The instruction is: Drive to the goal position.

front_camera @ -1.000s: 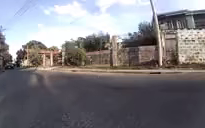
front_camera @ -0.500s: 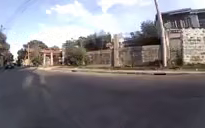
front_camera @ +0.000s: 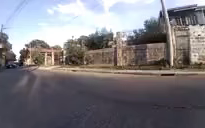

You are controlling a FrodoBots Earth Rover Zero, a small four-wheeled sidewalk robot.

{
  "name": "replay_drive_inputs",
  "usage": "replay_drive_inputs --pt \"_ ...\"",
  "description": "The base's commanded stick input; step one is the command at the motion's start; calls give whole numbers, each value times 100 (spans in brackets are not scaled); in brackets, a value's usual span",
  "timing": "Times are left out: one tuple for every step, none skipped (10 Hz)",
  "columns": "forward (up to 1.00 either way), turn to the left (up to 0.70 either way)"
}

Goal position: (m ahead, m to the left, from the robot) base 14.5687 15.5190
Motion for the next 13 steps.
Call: replay_drive_inputs --pt "100 0" --pt "100 0" --pt "100 0" --pt "100 0" --pt "100 0" --pt "100 0" --pt "100 0" --pt "99 0" --pt "99 0" --pt "99 0" --pt "99 0" --pt "99 0" --pt "99 0"
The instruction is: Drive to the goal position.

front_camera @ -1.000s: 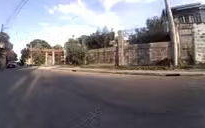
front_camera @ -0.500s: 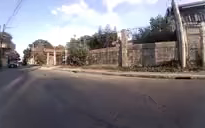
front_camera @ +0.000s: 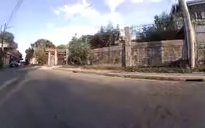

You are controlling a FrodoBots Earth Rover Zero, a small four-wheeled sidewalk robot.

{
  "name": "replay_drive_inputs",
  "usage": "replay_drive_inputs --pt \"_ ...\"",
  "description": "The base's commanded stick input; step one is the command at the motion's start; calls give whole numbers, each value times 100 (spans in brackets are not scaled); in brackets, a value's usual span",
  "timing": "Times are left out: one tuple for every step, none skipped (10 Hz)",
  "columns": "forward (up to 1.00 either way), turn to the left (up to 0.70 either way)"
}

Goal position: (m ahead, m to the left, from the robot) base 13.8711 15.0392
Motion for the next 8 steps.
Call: replay_drive_inputs --pt "99 0" --pt "99 0" --pt "99 0" --pt "99 0" --pt "99 0" --pt "99 0" --pt "99 0" --pt "99 0"
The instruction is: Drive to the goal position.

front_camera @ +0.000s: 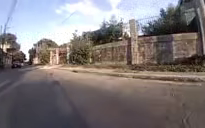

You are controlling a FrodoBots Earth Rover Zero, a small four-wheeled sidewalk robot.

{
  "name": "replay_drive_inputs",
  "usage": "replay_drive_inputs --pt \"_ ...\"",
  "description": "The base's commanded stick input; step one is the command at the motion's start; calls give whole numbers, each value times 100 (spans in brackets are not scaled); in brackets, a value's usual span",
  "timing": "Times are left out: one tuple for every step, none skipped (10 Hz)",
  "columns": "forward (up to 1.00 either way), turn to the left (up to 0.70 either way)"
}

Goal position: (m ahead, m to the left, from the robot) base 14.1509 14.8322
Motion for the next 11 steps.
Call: replay_drive_inputs --pt "97 0" --pt "95 0" --pt "84 0" --pt "84 0" --pt "84 0" --pt "84 0" --pt "84 0" --pt "84 0" --pt "81 0" --pt "78 0" --pt "78 0"
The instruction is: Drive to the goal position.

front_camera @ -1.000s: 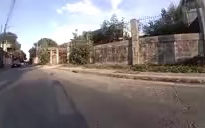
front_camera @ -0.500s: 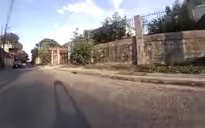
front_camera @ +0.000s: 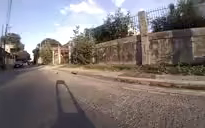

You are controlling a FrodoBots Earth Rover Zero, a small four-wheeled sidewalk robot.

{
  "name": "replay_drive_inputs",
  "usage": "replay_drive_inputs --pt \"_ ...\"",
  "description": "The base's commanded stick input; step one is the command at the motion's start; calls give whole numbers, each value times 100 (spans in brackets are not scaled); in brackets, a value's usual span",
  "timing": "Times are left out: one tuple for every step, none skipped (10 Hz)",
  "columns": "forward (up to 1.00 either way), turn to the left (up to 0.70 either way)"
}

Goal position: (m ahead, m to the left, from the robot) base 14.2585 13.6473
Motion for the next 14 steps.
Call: replay_drive_inputs --pt "78 0" --pt "78 0" --pt "78 0" --pt "78 0" --pt "78 0" --pt "78 0" --pt "78 15" --pt "78 31" --pt "78 31" --pt "78 31" --pt "78 31" --pt "78 31" --pt "78 31" --pt "78 31"
